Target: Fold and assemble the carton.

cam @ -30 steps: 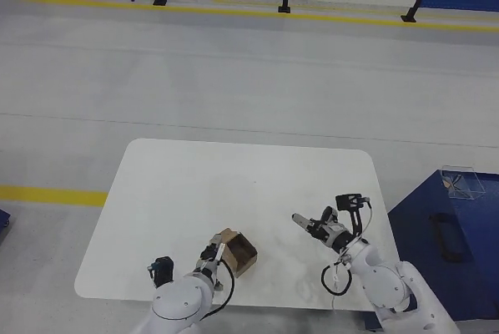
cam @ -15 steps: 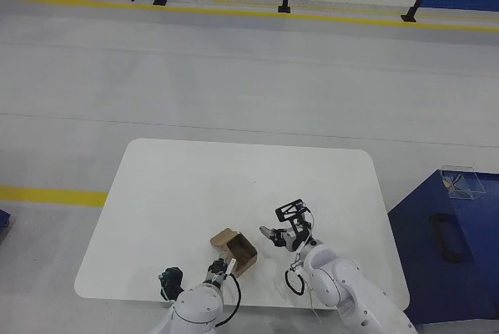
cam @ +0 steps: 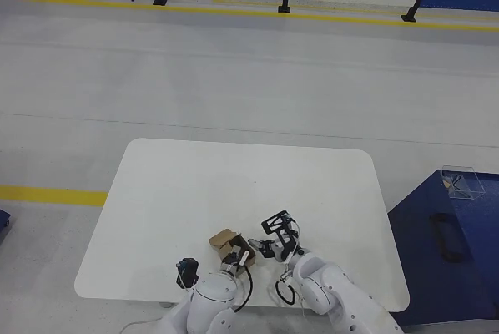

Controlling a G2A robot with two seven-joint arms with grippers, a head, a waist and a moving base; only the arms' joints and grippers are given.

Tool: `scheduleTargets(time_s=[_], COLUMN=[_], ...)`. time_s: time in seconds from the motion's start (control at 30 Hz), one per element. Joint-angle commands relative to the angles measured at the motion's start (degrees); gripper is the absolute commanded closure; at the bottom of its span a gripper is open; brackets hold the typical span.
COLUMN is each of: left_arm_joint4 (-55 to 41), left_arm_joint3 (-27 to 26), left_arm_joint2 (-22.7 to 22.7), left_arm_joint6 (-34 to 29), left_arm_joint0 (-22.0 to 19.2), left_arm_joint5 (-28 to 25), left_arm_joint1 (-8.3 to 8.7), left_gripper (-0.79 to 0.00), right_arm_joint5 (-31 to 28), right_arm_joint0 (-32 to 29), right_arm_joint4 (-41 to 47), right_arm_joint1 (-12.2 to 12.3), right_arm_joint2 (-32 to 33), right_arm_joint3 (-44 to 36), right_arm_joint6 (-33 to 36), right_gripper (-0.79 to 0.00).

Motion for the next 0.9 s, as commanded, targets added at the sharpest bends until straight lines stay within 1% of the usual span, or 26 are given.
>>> scheduleTargets(time_s=[0.0, 0.1, 0.2, 0.27, 0.33, 0.47, 0.67, 0.87], left_arm_joint4=[0.37, 3.37, 5.50, 7.26, 7.49, 7.37, 4.17, 2.61], left_arm_joint3=[-2.25, -5.74, -10.74, -12.13, -12.01, -8.43, -2.72, 1.28], left_arm_joint2=[-0.67, -1.55, -3.09, -3.97, -3.75, -2.74, -1.28, -0.46], left_arm_joint6=[0.00, 0.00, 0.00, 0.00, -0.01, -0.01, -0.01, 0.00], left_arm_joint0=[0.86, 3.77, 8.26, 10.66, 11.56, 9.64, 4.96, 2.29], left_arm_joint5=[0.00, 0.00, 0.00, 0.00, 0.00, 0.00, 0.00, 0.00], left_arm_joint1=[0.00, 0.35, 0.76, 1.02, 1.15, 0.86, -0.06, -0.89], left_gripper=[-0.785, -0.785, -0.785, -0.785, -0.785, -0.785, -0.785, -0.785], right_arm_joint5=[-0.04, 0.24, -0.48, -0.56, -0.41, 0.42, 0.91, 1.32], right_arm_joint0=[-0.06, -0.46, -1.05, -1.18, -0.95, -0.10, 0.76, 0.97], right_arm_joint4=[0.67, 2.90, 3.04, 2.30, 1.41, -0.03, -1.44, -2.52], right_arm_joint1=[-0.12, -0.26, -0.27, -0.38, -0.58, -1.21, -1.91, -2.39], right_arm_joint2=[0.48, 1.51, 1.87, 1.59, 1.01, -0.53, -1.67, -1.81], right_arm_joint3=[-0.26, -1.64, -2.85, -2.81, -1.98, -0.12, 1.72, 2.71], right_arm_joint6=[-0.42, 0.74, 1.72, 2.20, 2.57, 2.75, 3.20, 3.39], right_gripper=[-0.785, -0.785, -0.785, -0.785, -0.785, -0.785, -0.785, -0.785])
